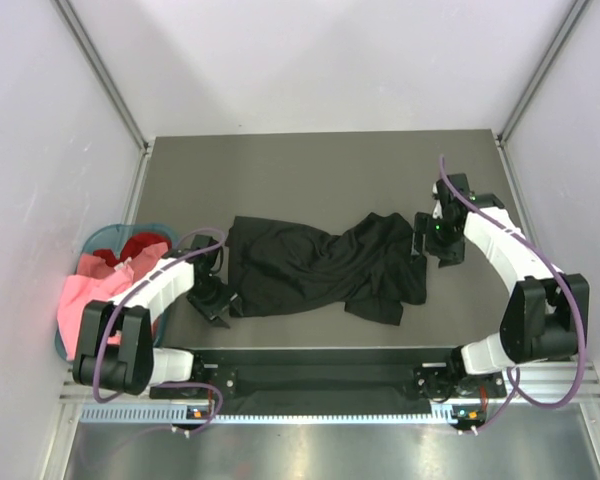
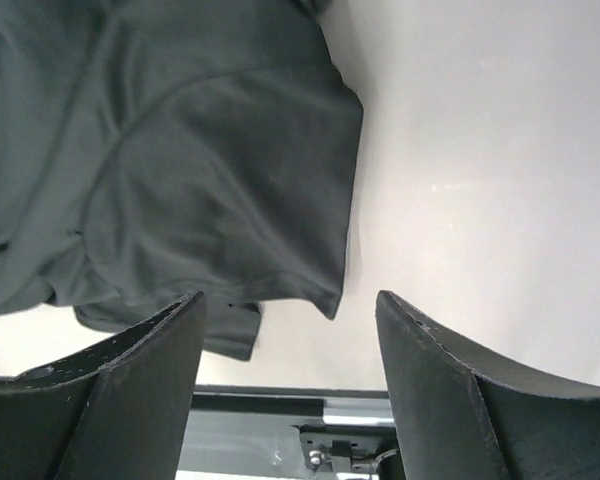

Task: Fold and stack the t-shirts
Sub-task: Flatten the tshirt out

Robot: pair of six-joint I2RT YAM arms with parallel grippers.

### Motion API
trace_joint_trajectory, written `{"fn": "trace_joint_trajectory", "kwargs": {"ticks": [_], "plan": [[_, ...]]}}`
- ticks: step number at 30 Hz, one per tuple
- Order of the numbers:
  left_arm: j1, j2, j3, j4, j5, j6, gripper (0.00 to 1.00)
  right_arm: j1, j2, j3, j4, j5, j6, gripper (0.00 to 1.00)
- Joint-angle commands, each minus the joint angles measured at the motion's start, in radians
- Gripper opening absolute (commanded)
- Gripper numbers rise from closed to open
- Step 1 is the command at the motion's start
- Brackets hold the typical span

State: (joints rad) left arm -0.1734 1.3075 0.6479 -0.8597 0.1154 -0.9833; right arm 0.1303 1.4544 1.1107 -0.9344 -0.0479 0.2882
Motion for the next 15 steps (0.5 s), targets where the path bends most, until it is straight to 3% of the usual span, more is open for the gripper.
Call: {"fn": "trace_joint_trajectory", "kwargs": {"ticks": [1, 6, 9, 12, 13, 15], "plan": [[-0.005, 0.019, -0.005, 0.068, -0.008, -0.031, 0.50, -0.020, -0.055, -0.038, 0.000, -0.013, -0.007, 0.69], [-0.005, 0.047, 0.012, 0.114, -0.010, -0.026, 0.44, -0.031, -0.072, -0.089, 0.003, -0.012, -0.001, 0.69], [-0.005, 0.050, 0.030, 0.113, -0.028, -0.022, 0.31, -0.049, -0.075, -0.121, 0.002, -0.027, 0.009, 0.66], [-0.005, 0.039, 0.048, 0.105, -0.040, -0.012, 0.15, -0.083, -0.091, -0.175, 0.008, -0.085, 0.016, 0.51], [-0.005, 0.036, 0.053, 0.105, -0.043, -0.009, 0.12, -0.095, -0.095, -0.189, 0.019, -0.098, 0.022, 0.40], [-0.005, 0.038, 0.065, 0.102, -0.043, -0.002, 0.06, -0.106, -0.103, -0.234, 0.034, -0.140, 0.020, 0.34]]}}
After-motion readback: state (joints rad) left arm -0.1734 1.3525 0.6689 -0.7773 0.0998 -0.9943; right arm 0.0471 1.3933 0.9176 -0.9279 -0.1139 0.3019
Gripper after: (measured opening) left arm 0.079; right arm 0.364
